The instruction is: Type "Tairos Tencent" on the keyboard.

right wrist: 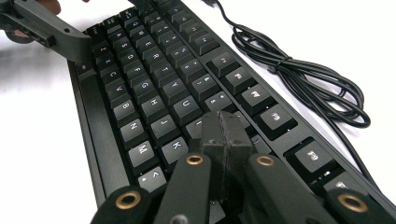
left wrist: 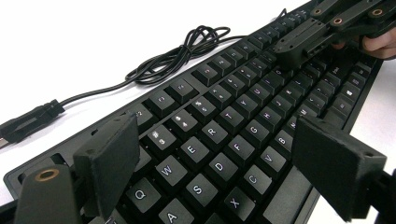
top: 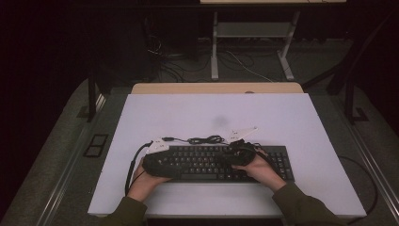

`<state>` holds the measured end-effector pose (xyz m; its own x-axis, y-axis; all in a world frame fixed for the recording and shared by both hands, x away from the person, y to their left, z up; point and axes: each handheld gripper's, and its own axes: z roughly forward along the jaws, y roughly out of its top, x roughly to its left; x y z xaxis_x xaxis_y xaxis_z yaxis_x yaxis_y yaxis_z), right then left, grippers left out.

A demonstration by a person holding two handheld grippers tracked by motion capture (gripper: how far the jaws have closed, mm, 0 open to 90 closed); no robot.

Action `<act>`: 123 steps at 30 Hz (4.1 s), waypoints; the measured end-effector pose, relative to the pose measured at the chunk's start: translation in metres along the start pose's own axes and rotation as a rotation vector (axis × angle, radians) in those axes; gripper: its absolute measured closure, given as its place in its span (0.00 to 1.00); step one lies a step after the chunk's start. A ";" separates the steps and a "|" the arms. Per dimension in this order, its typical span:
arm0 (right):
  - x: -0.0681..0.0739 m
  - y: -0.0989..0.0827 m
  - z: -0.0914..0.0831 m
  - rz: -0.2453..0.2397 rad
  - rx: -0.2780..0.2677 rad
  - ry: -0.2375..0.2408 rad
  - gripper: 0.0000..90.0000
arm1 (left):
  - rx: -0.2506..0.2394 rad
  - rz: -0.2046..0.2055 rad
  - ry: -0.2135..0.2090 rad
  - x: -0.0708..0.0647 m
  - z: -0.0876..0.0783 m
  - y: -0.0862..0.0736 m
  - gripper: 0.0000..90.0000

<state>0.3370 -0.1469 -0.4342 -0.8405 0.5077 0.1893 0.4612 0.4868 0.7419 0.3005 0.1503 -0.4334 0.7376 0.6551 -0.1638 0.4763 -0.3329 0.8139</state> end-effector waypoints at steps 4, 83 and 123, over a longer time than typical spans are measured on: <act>0.000 0.000 0.001 0.003 0.004 -0.001 0.99 | 0.000 0.000 -0.001 0.000 0.000 0.000 0.17; -0.005 0.007 -0.004 0.012 -0.096 -0.014 0.42 | 0.056 0.009 0.010 0.004 -0.014 -0.007 0.99; -0.004 0.007 -0.003 0.007 -0.088 -0.017 0.41 | 0.100 0.014 0.014 0.003 -0.004 -0.008 0.99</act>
<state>0.3427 -0.1479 -0.4279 -0.8321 0.5232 0.1840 0.4392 0.4190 0.7947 0.2968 0.1578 -0.4385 0.7377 0.6595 -0.1444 0.5123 -0.4076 0.7559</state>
